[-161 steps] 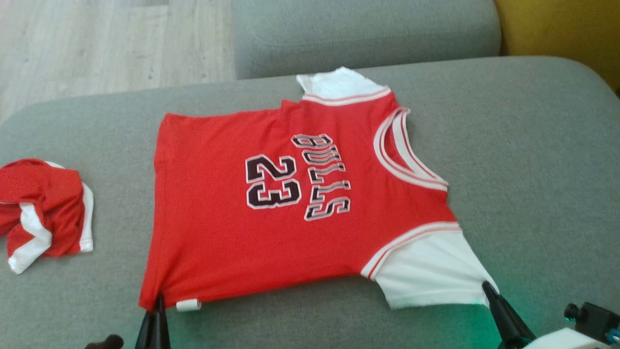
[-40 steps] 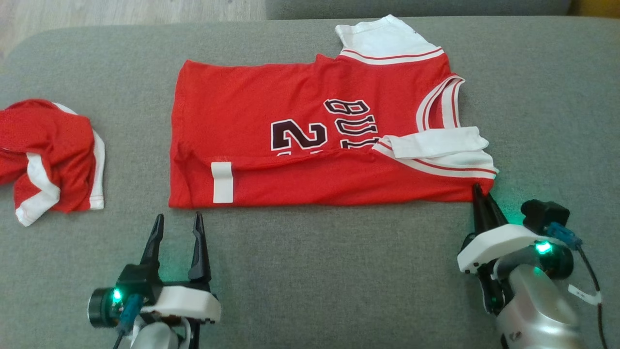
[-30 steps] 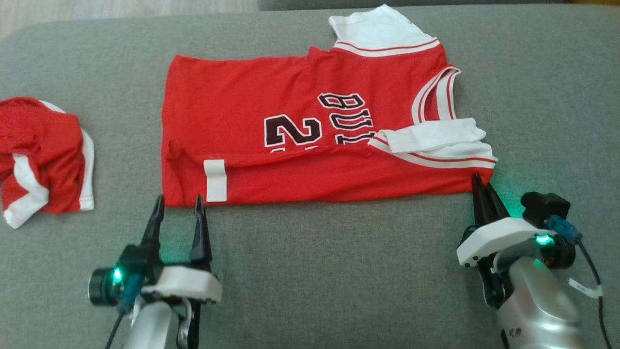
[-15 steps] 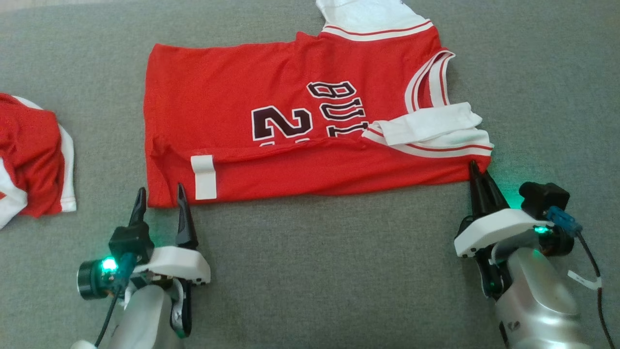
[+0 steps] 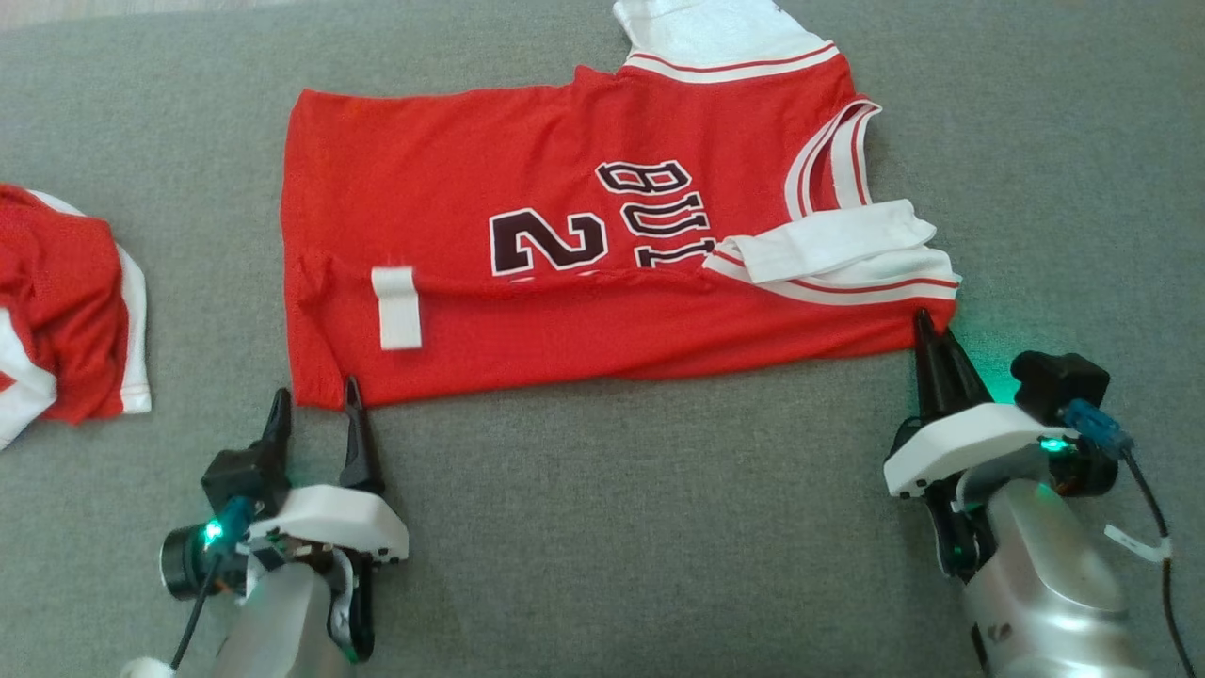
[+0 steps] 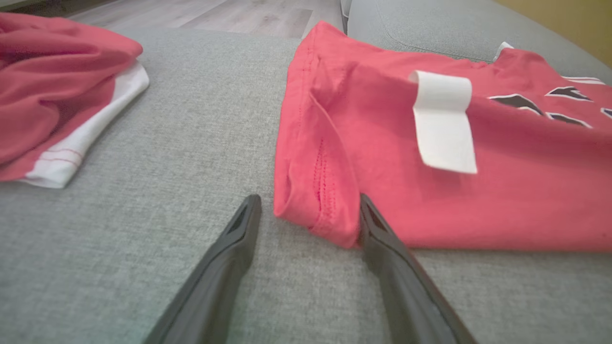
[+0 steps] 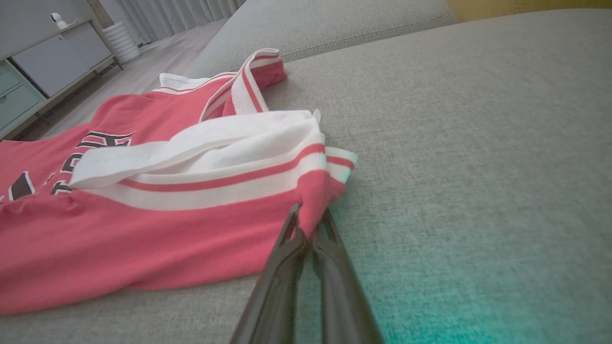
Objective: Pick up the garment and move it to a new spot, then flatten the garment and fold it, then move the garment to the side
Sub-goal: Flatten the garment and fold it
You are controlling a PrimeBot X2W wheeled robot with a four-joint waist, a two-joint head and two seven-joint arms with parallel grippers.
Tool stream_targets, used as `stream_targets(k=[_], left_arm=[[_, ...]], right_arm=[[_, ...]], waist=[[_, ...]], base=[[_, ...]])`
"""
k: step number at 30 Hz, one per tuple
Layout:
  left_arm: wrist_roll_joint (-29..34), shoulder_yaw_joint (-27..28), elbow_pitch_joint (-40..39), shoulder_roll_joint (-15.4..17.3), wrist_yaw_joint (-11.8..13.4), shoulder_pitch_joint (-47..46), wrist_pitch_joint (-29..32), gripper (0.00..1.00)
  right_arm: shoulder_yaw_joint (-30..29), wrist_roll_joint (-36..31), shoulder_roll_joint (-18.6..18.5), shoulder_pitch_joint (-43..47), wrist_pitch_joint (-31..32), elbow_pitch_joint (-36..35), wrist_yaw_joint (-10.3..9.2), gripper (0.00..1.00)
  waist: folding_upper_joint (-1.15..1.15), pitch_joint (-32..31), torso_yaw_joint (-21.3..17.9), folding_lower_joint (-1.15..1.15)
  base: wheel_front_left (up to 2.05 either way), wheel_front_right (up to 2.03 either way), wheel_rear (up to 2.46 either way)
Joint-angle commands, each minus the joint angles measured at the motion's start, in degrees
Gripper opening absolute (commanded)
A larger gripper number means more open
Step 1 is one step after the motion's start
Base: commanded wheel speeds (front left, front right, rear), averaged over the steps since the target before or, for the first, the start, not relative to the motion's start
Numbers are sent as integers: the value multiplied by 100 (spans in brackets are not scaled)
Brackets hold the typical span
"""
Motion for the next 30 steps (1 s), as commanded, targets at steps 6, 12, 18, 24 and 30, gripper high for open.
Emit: stream_targets(k=[6, 12, 18, 24, 30], left_arm=[[-31, 88, 178, 78, -114, -161, -4, 66], [-17, 48, 465, 78, -264, -289, -4, 40], [54, 366, 147, 78, -172, -184, -4, 0], [118, 697, -77, 78, -237, -45, -4, 0], [41, 840, -436, 78, -528, 139, -4, 0]], right_arm=[[163, 79, 2, -123, -22, -199, -4, 0], [159, 107, 0, -126, -22, -212, -4, 0], [66, 126, -19, -68, -22, -197, -4, 0], [-178, 124, -47, 6, -22, -266, -4, 0], [-396, 282, -32, 184, -22, -727, -4, 0]], waist=[[0, 10, -12, 0], [0, 10, -3, 0], [0, -111, 48, 0], [0, -283, 108, 0], [0, -710, 106, 0]], base=[[0, 0, 0], [0, 0, 0], [0, 0, 0], [0, 0, 0], [0, 0, 0]])
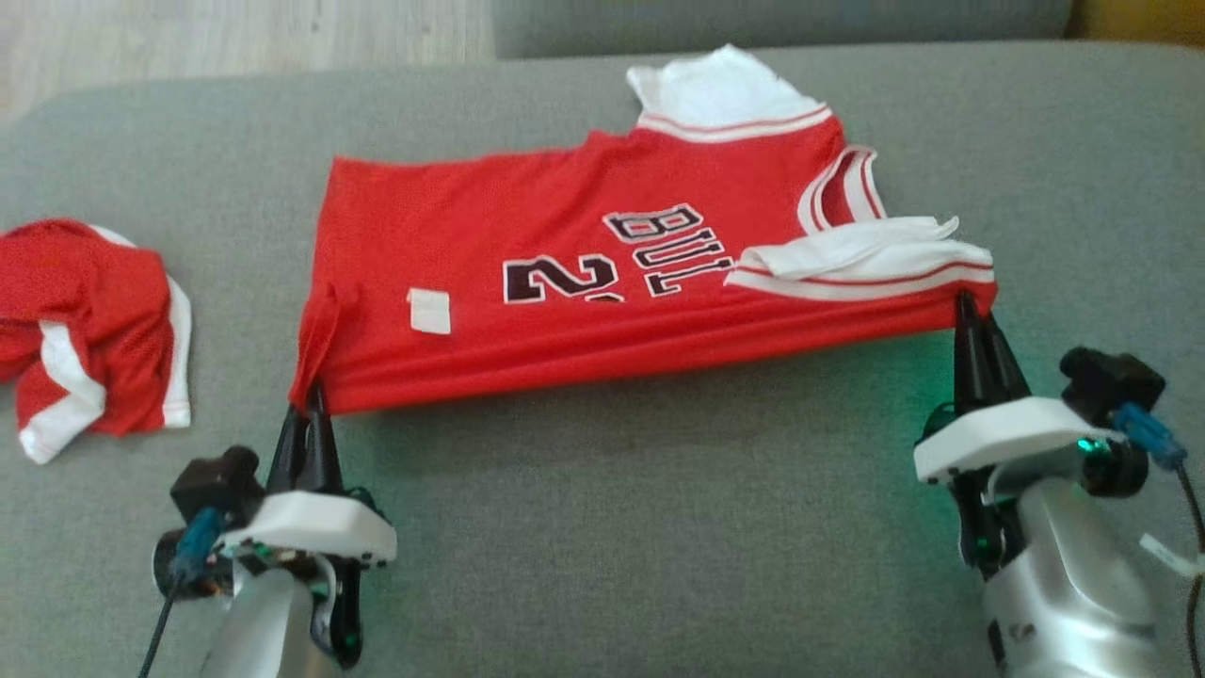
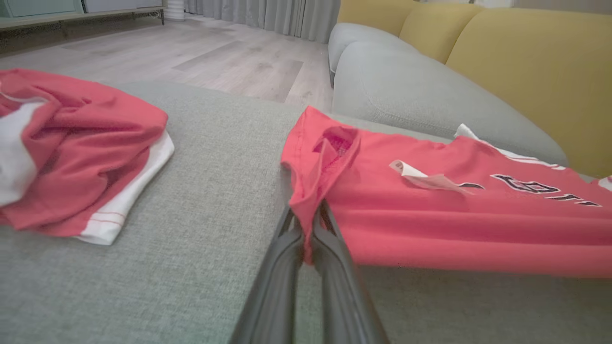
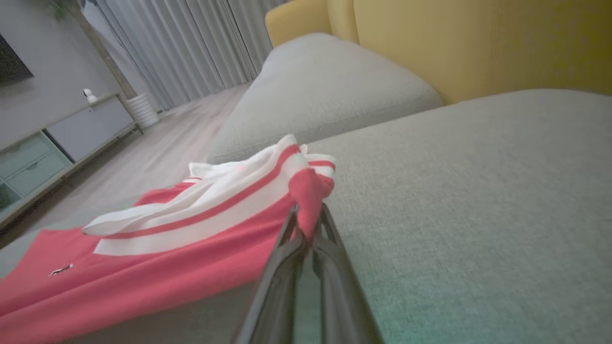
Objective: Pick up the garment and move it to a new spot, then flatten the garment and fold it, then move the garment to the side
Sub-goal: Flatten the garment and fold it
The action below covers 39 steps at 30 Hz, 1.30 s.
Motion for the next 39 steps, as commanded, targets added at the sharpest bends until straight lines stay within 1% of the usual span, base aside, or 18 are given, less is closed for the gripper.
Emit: stream_targets(k=[1, 6, 8, 12, 18, 20, 21, 22, 26, 30, 35, 39], left_arm=[[-100, 302, -166, 166, 6, 92, -29, 0], [-199, 299, -229, 166, -39, 542, -29, 0], [-308, 257, -239, 166, -21, 887, -29, 0], [-428, 178, -268, 166, 40, 1290, -29, 0], [-442, 39, -354, 166, 8, 1517, -29, 0], [-417, -23, -340, 166, 6, 1501, -29, 44], [-396, -42, -324, 166, 20, 1468, -29, 84], [-371, -59, -297, 166, 39, 1434, -29, 100], [-254, -59, -179, 166, 171, 1281, -29, 100], [-44, -35, -176, 166, 187, 1082, -29, 100], [191, 79, -211, 181, 107, 555, -29, 100], [322, 129, -75, 247, -11, -76, -29, 100]], right_arm=[[29, 75, -40, 80, -37, -219, -4, 0], [125, 313, -30, 494, -37, -276, -4, 0], [204, 470, -28, 816, -37, -278, -4, 0], [316, 598, -47, 1250, -37, -260, -4, 0], [457, 762, -88, 1554, -37, -298, -4, 0], [569, 781, -114, 1561, -37, -293, -4, 0], [604, 797, -124, 1538, -37, -278, -4, 81], [621, 813, -131, 1500, -37, -264, -4, 100], [593, 746, -200, 1315, -37, -299, -4, 100], [414, 506, -244, 1141, -37, -462, -4, 100], [268, 99, -257, 800, -37, -687, -4, 100], [298, -153, -262, 418, -37, -708, -4, 100]], waist=[[0, -225, -14, 0], [0, -767, -28, 0], [0, -967, -24, 0], [0, -1114, -10, 0], [0, -1119, 4, 0], [0, -1084, 7, 0], [0, -1063, 7, 0], [0, -1044, 5, 0], [0, -959, 5, 0], [0, -852, 27, 0], [0, -526, 54, 0], [0, -190, 68, 0]], base=[[0, 0, 0], [0, 0, 0], [0, 0, 0], [0, 0, 0], [0, 0, 0], [0, 0, 0], [0, 0, 0], [0, 0, 0], [0, 0, 0], [0, 0, 0], [0, 0, 0], [0, 0, 0]])
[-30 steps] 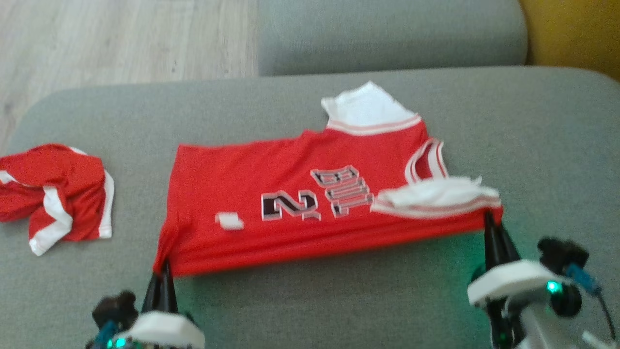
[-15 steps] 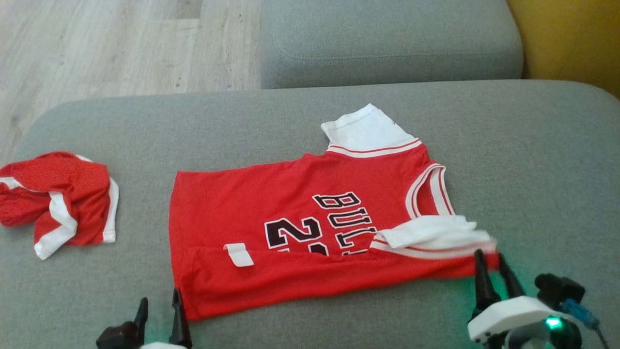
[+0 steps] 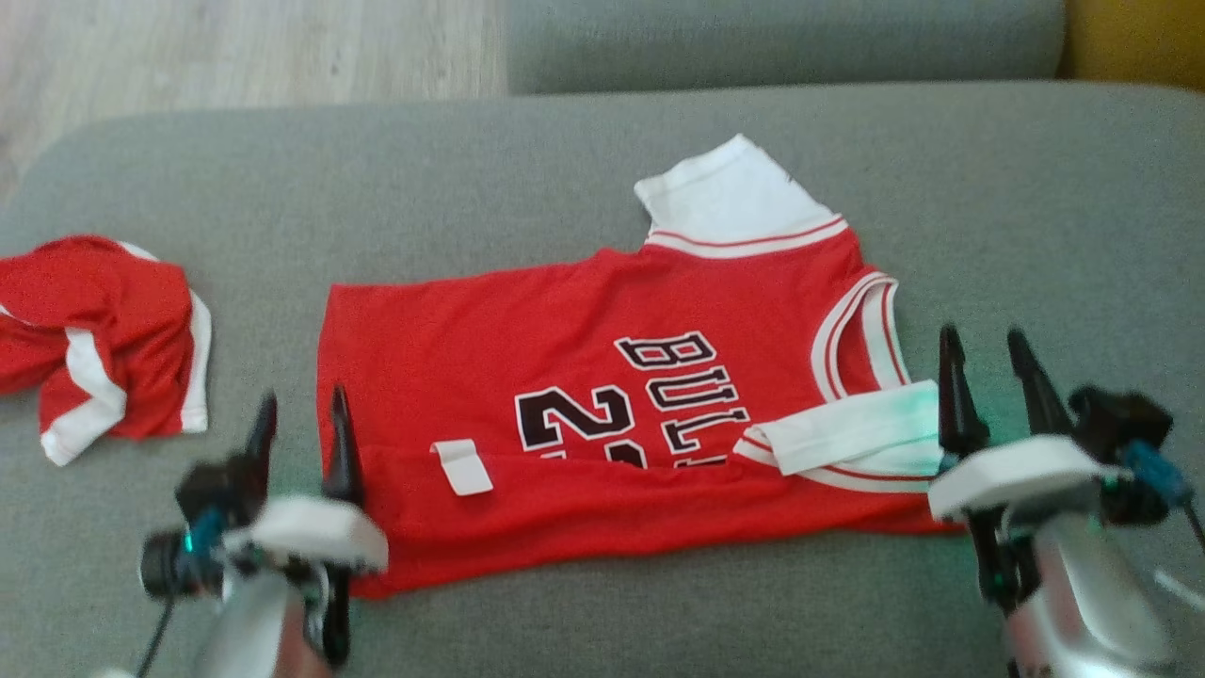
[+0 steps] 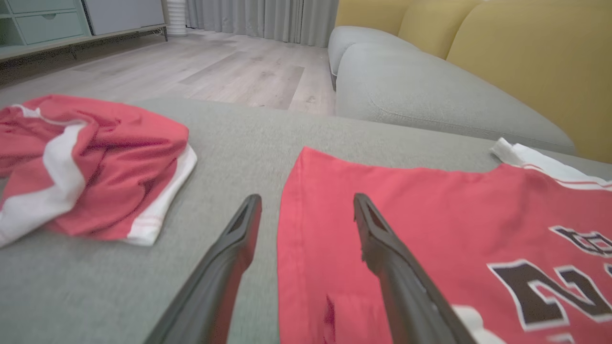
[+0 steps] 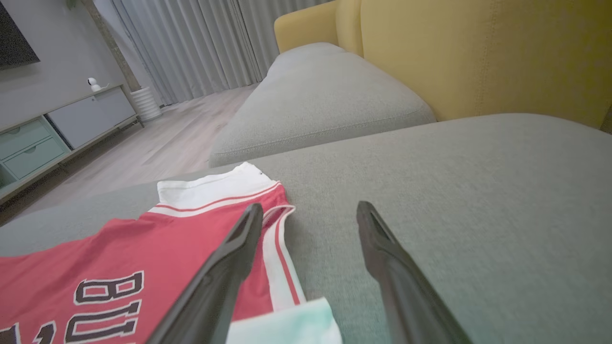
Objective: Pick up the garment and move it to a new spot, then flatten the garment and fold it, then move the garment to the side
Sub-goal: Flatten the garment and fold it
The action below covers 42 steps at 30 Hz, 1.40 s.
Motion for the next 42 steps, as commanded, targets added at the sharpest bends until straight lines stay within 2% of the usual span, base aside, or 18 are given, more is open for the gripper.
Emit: stream_targets(k=[1, 9, 15, 18, 20, 21, 22, 23, 28, 31, 37, 42], left_arm=[[61, 196, -31, 156, -35, -489, -30, 100], [-28, 183, 1001, 281, -266, -1760, -30, 100], [-53, 148, 1803, 444, -329, -2450, -30, 100], [-28, 167, 2024, 526, -243, -2620, -30, 100], [-21, 180, 2058, 543, -200, -2655, -30, 96], [-6, 182, 2084, 551, -167, -2680, -30, 44], [7, 180, 2088, 545, -141, -2688, -30, 8], [12, 165, 2117, 526, -155, -2685, -30, 0], [-19, 119, 2222, 458, -245, -2751, -31, 0], [46, 92, 2038, 454, -214, -2781, -31, 0], [210, -32, 1416, 292, -171, -2800, -31, 0], [217, -162, 1112, 141, -212, -2862, -31, 0]], right_arm=[[169, -87, -89, -387, -37, -160, -4, 100], [519, -174, -109, -1026, -37, -20, -4, 100], [782, -107, -161, -1274, -37, -26, -4, 100], [829, -67, -198, -1337, -37, -40, -4, 100], [845, -49, -210, -1368, -37, -44, -4, 100], [859, -26, -220, -1403, -37, -61, -4, 100], [867, 46, -214, -1437, -37, -82, -4, 100], [875, 121, -210, -1475, -37, -92, -4, 100], [1158, 267, -366, -1817, -29, 1, -4, 100], [1329, 392, -501, -2176, 144, 142, -4, 100], [1830, 483, -917, -3251, 1095, 745, -4, 100], [2145, 649, -1059, -4102, 1807, 1384, -4, 100]], waist=[[0, 262, 16, -1], [0, 817, -53, -1], [0, 1190, -173, -1], [0, 1297, -205, -1], [0, 1324, -213, -1], [0, 1346, -217, -1], [0, 1365, -217, -1], [0, 1380, -217, -1], [0, 1456, -161, -1], [0, 1520, -94, -1], [0, 1723, 198, -1], [0, 1942, 497, -1]], base=[[0, 0, 0], [0, 0, 0], [0, 0, 0], [0, 0, 0], [0, 0, 0], [0, 0, 0], [0, 0, 0], [0, 0, 0], [0, 0, 0], [0, 0, 0], [0, 0, 0], [0, 0, 0]])
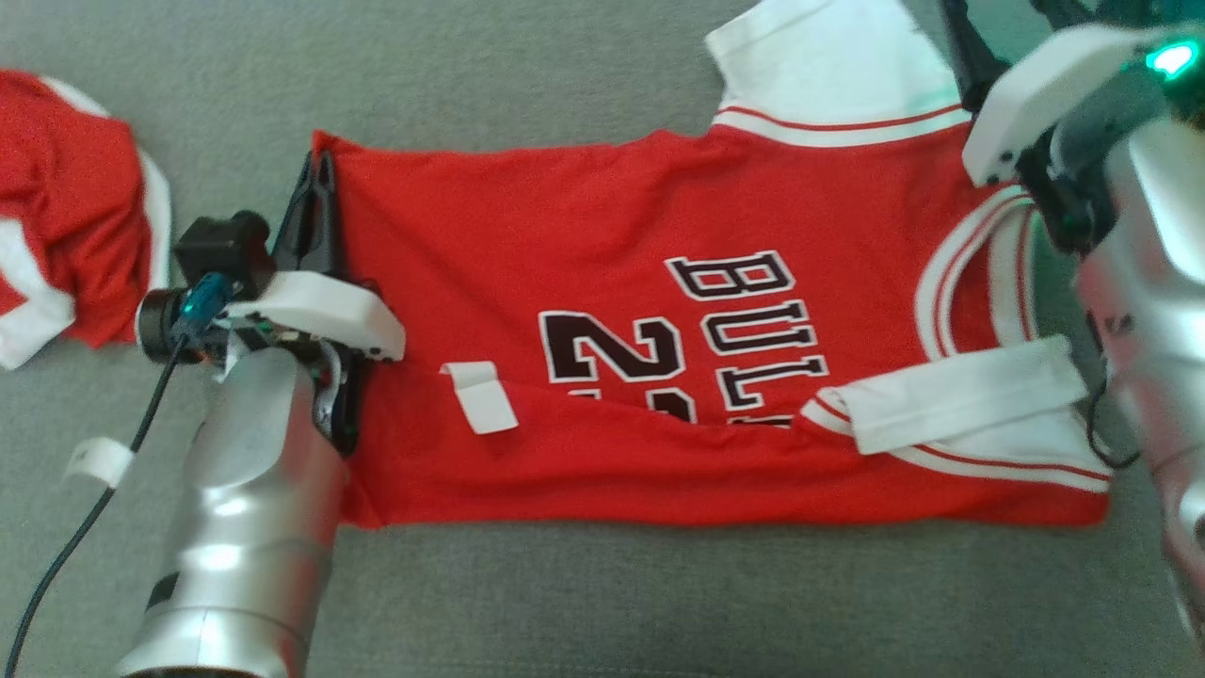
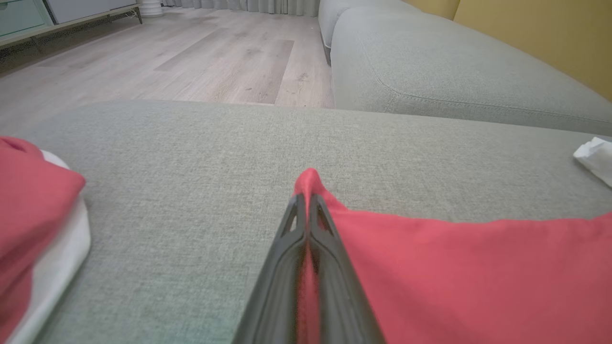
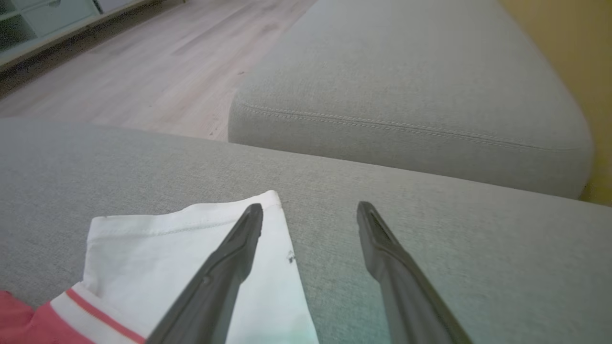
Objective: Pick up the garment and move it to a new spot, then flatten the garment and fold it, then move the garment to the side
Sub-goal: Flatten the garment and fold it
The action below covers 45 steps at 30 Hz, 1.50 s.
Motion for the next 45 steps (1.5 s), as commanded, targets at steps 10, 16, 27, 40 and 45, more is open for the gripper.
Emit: stream_targets(k=[10, 16, 27, 40, 45], left_arm=[[-513, -538, -395, 84, -61, -385, -29, 0], [-1002, -1052, -523, 83, 155, -392, -29, 0], [-828, -803, -795, 96, 330, -370, -29, 0], [-336, 150, -1064, 502, 205, 238, -29, 0], [-140, 458, -1201, 597, 203, 732, -29, 0]], right_arm=[[586, 168, -143, -1067, 750, 961, -4, 100], [893, 227, -99, -1337, 898, 1461, -4, 47], [563, 61, -188, -1635, -808, 1890, -4, 0], [610, 869, 159, -713, -1855, 942, -4, 0], [808, 1428, 46, 234, -1866, -155, -4, 0]], waist=[[0, 469, 687, -1], [0, 567, 781, -1], [0, 437, 522, -1], [0, -158, -337, -1], [0, -458, -592, -1]], base=[[0, 0, 0], [0, 0, 0], [0, 0, 0], [0, 0, 0], [0, 0, 0]])
